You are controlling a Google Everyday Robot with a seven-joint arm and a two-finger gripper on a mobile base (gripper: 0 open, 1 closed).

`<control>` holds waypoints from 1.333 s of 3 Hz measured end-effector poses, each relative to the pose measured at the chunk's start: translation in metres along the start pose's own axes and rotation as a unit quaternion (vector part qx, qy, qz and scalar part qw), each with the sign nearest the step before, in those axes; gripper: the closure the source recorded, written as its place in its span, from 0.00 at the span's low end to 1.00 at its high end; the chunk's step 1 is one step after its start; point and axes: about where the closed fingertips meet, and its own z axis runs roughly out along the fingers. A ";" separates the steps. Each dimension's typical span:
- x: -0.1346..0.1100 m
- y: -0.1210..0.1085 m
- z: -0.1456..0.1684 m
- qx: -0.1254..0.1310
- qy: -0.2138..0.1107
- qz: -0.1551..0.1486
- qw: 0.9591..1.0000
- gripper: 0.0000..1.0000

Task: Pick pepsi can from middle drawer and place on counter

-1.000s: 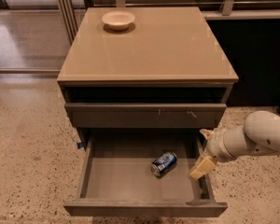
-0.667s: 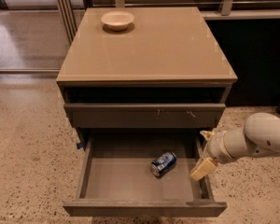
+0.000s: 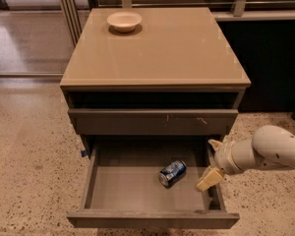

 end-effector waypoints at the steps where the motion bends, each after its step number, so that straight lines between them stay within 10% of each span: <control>1: 0.008 -0.001 0.036 -0.024 -0.015 0.000 1.000 0.00; 4: 0.004 -0.010 0.119 -0.087 -0.026 -0.031 0.995 0.00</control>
Offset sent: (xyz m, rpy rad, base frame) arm 0.0262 0.0376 -0.0846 0.1129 0.0688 0.0998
